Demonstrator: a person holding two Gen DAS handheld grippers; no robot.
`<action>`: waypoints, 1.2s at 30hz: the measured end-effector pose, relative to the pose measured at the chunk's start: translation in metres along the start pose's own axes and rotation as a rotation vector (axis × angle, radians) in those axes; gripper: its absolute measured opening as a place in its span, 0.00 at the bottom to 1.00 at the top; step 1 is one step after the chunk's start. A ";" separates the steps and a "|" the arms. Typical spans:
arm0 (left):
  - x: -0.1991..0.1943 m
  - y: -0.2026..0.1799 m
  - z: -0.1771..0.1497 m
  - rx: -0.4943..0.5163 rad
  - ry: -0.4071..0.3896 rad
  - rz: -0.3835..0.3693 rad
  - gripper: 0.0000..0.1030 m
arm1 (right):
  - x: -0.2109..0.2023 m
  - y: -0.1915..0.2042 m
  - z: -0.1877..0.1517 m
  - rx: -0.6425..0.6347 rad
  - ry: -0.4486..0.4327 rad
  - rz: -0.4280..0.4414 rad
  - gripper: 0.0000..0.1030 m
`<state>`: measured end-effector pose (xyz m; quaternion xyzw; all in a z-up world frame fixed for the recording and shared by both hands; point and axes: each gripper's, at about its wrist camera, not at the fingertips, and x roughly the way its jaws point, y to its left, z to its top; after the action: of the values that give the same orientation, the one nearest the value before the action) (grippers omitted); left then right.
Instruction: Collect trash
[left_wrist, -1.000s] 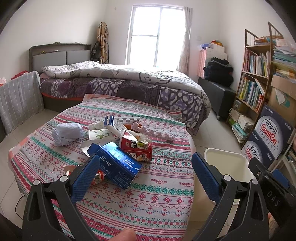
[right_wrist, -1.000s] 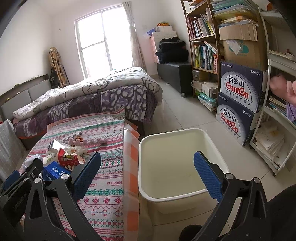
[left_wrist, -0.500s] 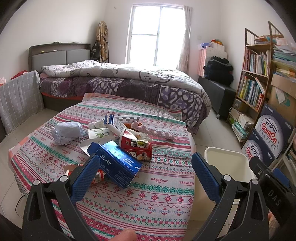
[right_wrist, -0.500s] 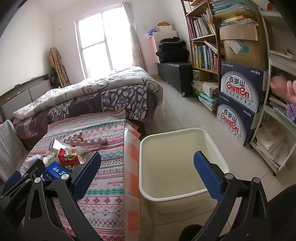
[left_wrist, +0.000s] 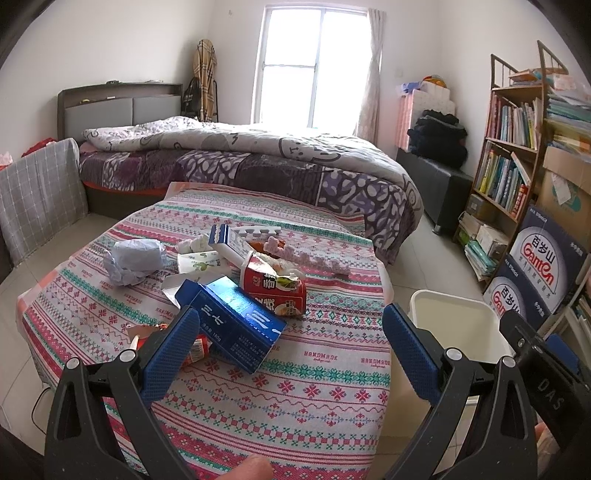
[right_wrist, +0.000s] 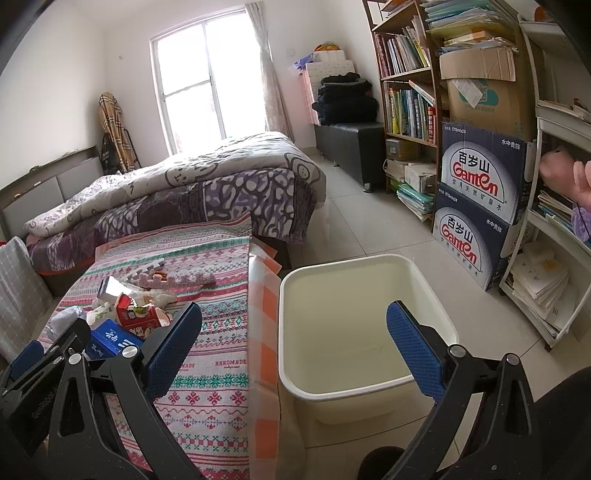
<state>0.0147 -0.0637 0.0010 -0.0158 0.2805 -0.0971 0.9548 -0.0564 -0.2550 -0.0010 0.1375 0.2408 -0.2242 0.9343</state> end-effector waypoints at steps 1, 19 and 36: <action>0.001 0.001 0.000 0.000 0.008 0.004 0.94 | 0.000 0.001 0.000 -0.002 0.006 0.003 0.93; 0.091 0.076 0.026 0.318 0.584 0.008 0.94 | 0.051 0.078 0.033 -0.336 0.320 0.192 0.93; 0.160 0.117 -0.017 0.425 0.798 -0.096 0.59 | 0.118 0.169 -0.002 -0.665 0.582 0.595 0.93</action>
<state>0.1578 0.0202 -0.1081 0.2062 0.5993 -0.1954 0.7484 0.1173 -0.1498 -0.0379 -0.0474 0.4988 0.1864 0.8451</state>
